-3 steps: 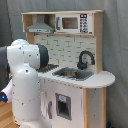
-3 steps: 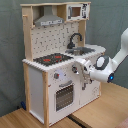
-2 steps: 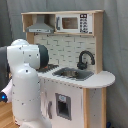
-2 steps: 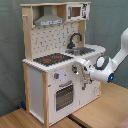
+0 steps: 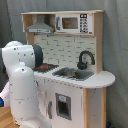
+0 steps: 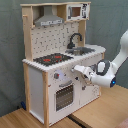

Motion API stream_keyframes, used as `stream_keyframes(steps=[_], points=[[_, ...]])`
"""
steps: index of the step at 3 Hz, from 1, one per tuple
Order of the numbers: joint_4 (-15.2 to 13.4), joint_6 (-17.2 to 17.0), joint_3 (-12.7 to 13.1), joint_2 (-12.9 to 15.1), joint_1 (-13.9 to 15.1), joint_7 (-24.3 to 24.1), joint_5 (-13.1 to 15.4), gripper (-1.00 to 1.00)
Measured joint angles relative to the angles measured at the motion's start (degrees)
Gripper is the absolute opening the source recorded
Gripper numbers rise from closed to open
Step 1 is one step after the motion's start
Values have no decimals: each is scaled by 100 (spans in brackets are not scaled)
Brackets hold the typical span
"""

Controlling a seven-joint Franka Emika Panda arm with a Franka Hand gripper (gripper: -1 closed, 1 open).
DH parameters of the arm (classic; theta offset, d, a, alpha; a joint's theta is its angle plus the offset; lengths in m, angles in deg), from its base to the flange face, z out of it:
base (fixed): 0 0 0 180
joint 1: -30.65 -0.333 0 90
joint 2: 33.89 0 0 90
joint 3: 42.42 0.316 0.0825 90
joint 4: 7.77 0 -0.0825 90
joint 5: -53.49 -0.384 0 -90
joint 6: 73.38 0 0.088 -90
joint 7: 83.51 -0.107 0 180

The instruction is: Play with the kitchen

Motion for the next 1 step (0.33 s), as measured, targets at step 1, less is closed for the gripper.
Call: stream_keyframes(steps=[1], points=[[74, -221, 55, 78, 0, 529, 0, 100]])
